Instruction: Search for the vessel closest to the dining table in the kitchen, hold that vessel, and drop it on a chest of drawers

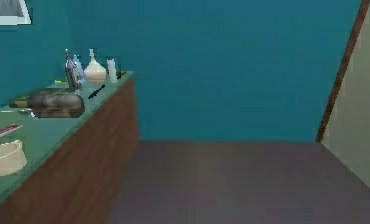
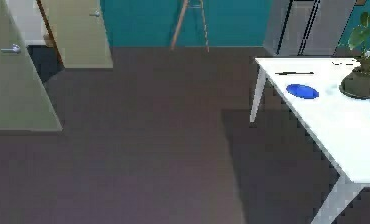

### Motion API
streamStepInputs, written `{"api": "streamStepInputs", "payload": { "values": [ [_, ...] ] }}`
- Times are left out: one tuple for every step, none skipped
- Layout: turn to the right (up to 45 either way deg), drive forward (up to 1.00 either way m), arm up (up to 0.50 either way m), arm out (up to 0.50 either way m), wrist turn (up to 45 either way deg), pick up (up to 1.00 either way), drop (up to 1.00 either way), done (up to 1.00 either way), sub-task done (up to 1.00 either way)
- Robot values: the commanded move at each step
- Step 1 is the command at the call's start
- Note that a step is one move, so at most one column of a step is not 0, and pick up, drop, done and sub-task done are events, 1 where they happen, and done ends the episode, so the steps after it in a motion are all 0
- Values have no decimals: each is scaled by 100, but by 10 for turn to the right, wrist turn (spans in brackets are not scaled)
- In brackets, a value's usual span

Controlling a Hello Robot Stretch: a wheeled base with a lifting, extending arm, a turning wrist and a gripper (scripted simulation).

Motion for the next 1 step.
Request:
{"api": "streamStepInputs", "payload": {
  "values": [
    [0,100,0,0,0,0,0,0,0]
  ]
}}
